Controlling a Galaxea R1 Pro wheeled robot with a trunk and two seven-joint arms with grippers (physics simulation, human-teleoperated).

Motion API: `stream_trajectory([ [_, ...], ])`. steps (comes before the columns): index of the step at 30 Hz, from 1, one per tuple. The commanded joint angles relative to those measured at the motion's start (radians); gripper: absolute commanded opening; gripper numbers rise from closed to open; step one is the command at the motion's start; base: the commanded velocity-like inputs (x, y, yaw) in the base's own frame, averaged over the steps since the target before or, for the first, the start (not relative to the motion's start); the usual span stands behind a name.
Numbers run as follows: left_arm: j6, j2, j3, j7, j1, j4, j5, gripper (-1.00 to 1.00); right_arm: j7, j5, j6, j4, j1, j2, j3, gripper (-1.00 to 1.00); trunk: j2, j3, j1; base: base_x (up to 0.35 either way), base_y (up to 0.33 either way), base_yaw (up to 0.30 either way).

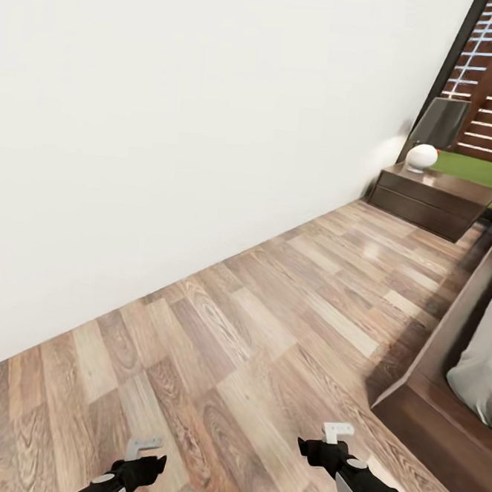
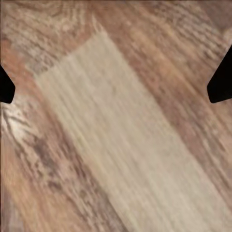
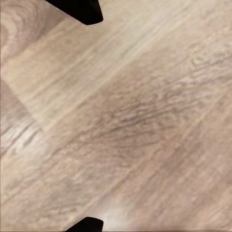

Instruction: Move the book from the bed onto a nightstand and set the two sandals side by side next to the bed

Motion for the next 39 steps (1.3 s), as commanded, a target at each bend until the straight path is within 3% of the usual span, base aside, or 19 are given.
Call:
stream_trajectory([
  [1, -0.003, 0.000, -0.002, -0.004, 0.000, 0.001, 0.010, 1.00, 0.003, -0.005, -0.004, 0.001, -0.001, 0.000, 0.005, 1.00, 0.000, -0.001, 0.000, 0.313, 0.139, -0.273],
  [39, -0.003, 0.000, -0.002, -0.006, 0.000, 0.001, 0.010, 1.00, 0.003, -0.004, -0.004, 0.001, -0.001, -0.001, 0.005, 1.00, 0.000, -0.001, 0.000, 0.313, 0.151, -0.273],
])
